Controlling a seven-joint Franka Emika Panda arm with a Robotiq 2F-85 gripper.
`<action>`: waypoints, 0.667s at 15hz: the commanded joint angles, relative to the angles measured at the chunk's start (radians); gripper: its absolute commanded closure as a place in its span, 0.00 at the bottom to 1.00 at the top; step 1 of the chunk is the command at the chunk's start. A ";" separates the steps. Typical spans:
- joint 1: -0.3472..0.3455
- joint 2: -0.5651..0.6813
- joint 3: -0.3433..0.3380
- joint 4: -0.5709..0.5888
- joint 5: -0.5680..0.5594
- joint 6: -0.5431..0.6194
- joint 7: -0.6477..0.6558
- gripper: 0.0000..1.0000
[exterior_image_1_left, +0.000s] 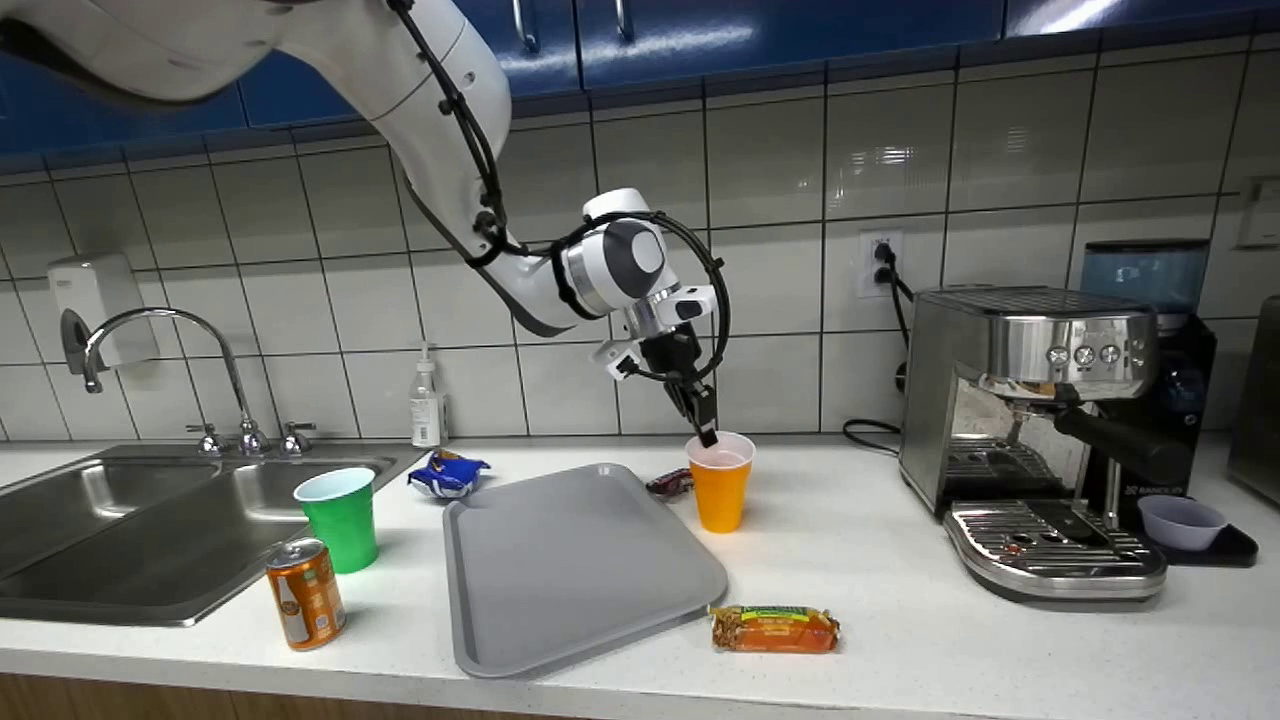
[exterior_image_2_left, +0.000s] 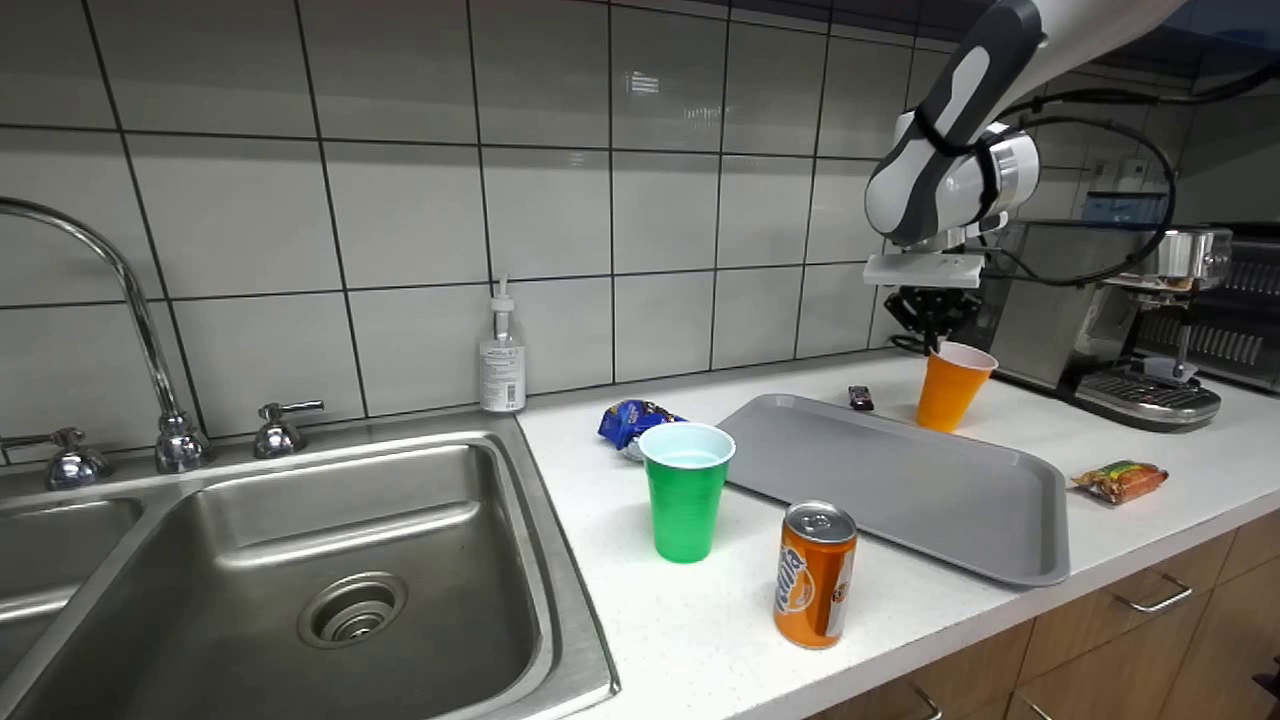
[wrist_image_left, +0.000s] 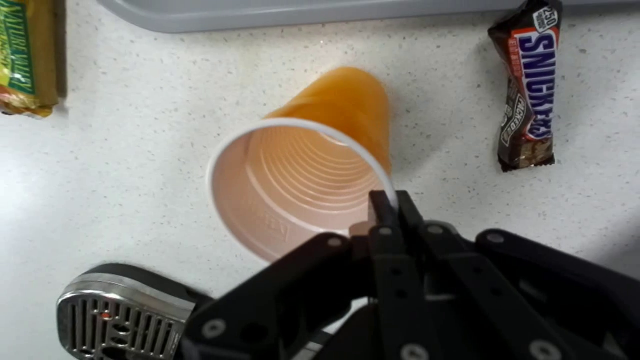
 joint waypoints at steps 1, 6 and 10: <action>0.033 -0.087 -0.018 -0.103 -0.033 0.025 0.017 0.99; 0.105 -0.184 -0.057 -0.208 -0.110 0.060 0.070 0.99; 0.169 -0.255 -0.069 -0.273 -0.217 0.059 0.161 0.99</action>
